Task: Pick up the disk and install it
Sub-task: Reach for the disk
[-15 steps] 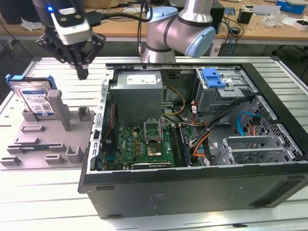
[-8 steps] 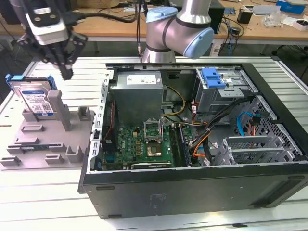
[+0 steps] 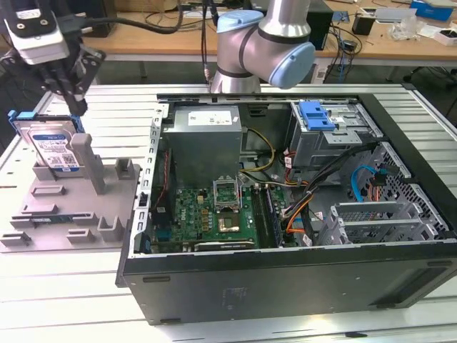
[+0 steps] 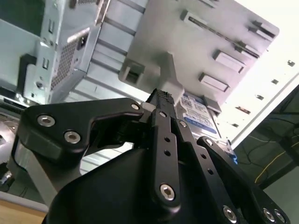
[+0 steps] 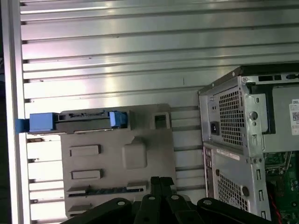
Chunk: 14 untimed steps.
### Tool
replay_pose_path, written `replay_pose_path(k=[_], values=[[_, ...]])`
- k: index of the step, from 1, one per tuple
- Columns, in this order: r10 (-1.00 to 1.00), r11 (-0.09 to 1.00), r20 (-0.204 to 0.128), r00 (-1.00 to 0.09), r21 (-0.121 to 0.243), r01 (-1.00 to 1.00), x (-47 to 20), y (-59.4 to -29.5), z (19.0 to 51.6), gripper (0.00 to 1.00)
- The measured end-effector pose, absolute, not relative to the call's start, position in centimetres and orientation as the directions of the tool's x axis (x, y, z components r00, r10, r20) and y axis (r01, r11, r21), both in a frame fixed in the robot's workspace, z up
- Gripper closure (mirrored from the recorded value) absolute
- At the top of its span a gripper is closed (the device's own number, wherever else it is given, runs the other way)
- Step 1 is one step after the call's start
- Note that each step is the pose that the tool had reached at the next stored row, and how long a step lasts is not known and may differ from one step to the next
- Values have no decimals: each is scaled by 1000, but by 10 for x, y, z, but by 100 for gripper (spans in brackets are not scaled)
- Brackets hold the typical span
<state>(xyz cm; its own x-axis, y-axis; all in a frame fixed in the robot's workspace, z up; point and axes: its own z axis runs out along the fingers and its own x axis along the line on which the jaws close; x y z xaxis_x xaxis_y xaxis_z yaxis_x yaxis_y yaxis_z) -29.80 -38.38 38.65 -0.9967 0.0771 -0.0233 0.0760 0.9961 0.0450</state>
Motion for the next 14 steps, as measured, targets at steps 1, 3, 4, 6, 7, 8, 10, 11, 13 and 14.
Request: replay_pose_path(k=[1,3,4,6,7,8,10,11,13,14], values=[[77,996,-23,-997,45,76,-301,-381,386,89],[77,996,-23,-997,45,76,-307,-376,386,89],[77,996,-23,-997,45,76,-310,-373,386,89],[77,996,-23,-997,45,76,-316,-367,385,89],[77,996,-23,-997,45,76,-321,-363,385,89],[77,996,-23,-997,45,76,-326,-358,384,89],[77,996,-23,-997,45,76,-338,-348,384,89],[77,996,-23,-997,45,76,-341,-345,383,89],[77,996,-23,-997,45,76,-347,-340,383,89],[77,996,-23,-997,45,76,-350,-337,382,89]])
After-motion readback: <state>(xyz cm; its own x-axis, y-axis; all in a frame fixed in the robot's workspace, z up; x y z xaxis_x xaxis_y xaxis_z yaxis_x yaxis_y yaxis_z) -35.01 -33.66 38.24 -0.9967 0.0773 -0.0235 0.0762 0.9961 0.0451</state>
